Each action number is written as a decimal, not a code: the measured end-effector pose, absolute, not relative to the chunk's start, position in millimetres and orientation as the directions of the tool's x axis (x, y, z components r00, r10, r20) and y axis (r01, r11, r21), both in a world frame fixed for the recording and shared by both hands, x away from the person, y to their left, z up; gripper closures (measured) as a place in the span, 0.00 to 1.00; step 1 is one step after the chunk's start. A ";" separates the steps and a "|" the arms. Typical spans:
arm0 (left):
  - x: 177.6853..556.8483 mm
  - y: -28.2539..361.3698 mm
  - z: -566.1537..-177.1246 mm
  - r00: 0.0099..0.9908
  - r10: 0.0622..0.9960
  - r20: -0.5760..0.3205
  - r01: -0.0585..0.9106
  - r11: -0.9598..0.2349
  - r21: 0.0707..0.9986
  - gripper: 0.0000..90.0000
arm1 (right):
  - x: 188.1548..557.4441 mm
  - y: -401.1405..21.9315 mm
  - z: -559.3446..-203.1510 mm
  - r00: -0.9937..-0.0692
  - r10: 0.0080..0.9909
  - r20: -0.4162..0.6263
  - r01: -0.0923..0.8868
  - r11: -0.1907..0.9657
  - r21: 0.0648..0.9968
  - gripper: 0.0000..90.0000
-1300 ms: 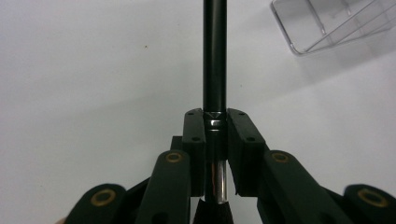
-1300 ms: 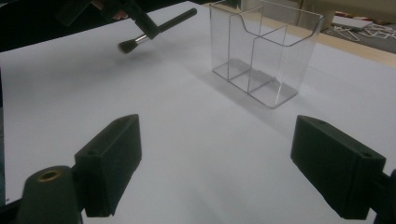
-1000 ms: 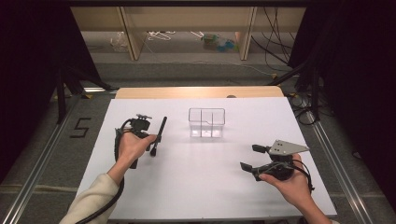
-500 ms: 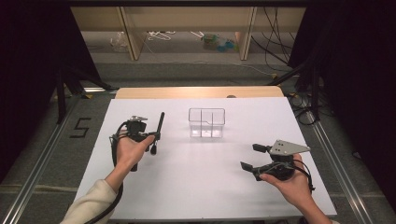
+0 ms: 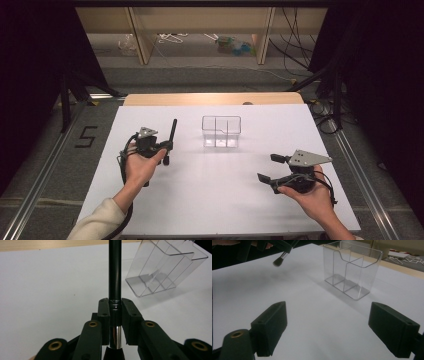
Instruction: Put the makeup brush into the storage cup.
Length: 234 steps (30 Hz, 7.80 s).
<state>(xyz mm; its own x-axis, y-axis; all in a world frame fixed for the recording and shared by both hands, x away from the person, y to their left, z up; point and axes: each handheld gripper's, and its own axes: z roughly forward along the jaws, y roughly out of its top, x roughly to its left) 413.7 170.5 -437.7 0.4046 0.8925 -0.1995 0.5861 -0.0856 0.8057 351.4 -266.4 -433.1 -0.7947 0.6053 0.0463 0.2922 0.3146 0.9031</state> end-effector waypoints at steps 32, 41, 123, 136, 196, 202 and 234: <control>400.6 166.3 -434.8 0.453 0.877 -0.161 0.484 -0.090 0.871 0.86 | 354.1 -259.3 -433.9 -0.807 0.588 0.042 0.277 0.315 0.908 0.18; 398.8 161.6 -432.0 0.483 0.869 -0.111 0.469 -0.150 0.870 0.86 | 355.2 -255.4 -431.5 -0.812 0.583 0.022 0.259 0.326 0.909 0.18; 367.0 13.0 -389.8 0.992 -0.103 0.065 -0.115 -0.972 0.207 0.86 | 369.5 -160.5 -450.5 -0.998 0.052 0.042 0.066 0.674 0.735 0.88; 365.6 45.6 -373.0 0.978 0.060 0.198 -0.049 -0.861 0.506 0.50 | 367.9 -173.5 -450.3 -0.990 0.141 0.022 0.114 0.693 0.712 0.88; 358.0 109.5 -427.8 0.813 0.525 -0.251 0.331 -0.062 0.941 0.27 | 374.6 -210.1 -438.0 -0.922 0.372 0.106 0.215 0.266 0.940 0.88; 360.9 99.9 -427.1 0.822 0.490 -0.290 0.351 -0.035 0.936 0.30 | 374.1 -206.7 -438.0 -0.925 0.365 0.105 0.208 0.256 0.944 0.88; 374.0 76.7 -424.5 0.824 0.464 -0.327 0.371 -0.004 0.929 0.33 | 373.0 -202.2 -431.8 -0.930 0.356 0.089 0.187 0.251 0.950 0.88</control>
<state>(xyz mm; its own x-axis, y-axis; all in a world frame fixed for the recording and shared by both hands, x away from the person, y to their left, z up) 374.0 76.7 -424.5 0.8236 0.4637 -0.3266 0.3708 -0.0045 0.9287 373.0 -202.2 -431.8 -0.9301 0.3564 0.0893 0.1874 0.2513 0.9496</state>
